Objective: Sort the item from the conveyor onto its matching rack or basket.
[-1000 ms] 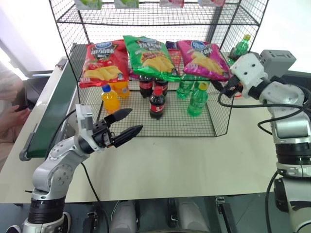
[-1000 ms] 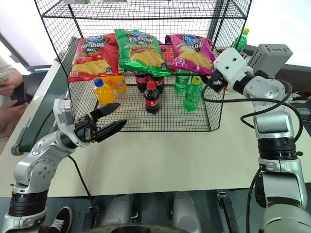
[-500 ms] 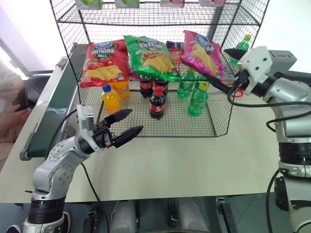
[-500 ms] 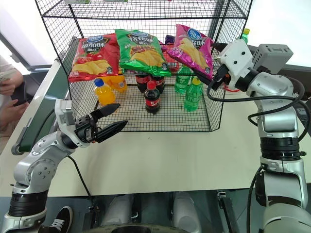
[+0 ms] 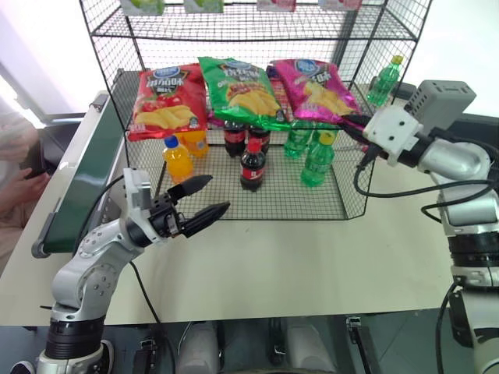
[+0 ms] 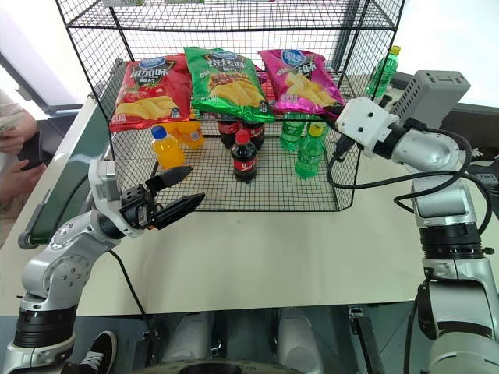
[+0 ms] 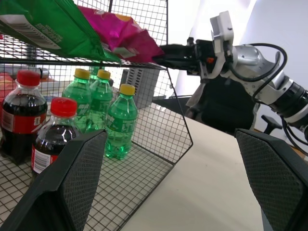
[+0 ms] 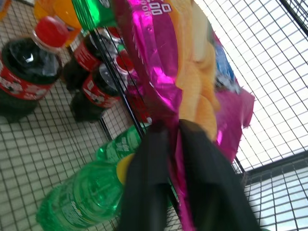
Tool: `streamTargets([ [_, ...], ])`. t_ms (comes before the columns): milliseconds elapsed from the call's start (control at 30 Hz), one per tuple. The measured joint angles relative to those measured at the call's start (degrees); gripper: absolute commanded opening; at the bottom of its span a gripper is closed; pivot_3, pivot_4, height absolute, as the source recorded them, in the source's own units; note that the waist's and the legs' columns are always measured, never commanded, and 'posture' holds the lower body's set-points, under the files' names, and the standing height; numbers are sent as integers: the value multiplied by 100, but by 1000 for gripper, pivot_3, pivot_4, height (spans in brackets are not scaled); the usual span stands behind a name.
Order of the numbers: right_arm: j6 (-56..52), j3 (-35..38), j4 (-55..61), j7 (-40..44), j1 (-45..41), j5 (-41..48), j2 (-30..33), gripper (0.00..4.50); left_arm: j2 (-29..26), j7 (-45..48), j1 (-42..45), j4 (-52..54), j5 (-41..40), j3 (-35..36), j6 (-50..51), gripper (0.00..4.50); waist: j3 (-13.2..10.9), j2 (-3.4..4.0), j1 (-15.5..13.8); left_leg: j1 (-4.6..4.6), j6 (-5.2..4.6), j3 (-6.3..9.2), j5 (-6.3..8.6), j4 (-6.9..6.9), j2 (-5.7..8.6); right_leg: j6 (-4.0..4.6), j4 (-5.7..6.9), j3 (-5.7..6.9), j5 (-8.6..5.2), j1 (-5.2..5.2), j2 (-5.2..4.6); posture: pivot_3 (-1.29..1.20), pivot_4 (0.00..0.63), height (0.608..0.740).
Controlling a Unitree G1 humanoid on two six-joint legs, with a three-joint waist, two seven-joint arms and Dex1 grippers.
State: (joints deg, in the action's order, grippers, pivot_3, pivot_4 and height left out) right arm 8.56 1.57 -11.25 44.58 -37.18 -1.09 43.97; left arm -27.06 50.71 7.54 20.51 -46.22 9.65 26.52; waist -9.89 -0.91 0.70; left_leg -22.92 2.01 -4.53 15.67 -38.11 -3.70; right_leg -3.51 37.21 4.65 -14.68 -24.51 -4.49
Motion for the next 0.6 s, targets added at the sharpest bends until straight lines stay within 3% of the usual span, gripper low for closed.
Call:
streamTargets([
  [433,639,-186,-960,-838,-590,-664,-54,28,17,-8,-4,2,54,-13,-59,4500,0,0,-2,0,1,-1,0,0,0,0,0,-1,0,0,-1,0,150,737],
  [600,517,-205,-933,-779,-621,-551,-205,28,18,-18,-6,14,53,-14,-58,4500,0,1,8,1,1,-1,0,0,-1,0,1,-1,0,0,-1,0,150,737],
])
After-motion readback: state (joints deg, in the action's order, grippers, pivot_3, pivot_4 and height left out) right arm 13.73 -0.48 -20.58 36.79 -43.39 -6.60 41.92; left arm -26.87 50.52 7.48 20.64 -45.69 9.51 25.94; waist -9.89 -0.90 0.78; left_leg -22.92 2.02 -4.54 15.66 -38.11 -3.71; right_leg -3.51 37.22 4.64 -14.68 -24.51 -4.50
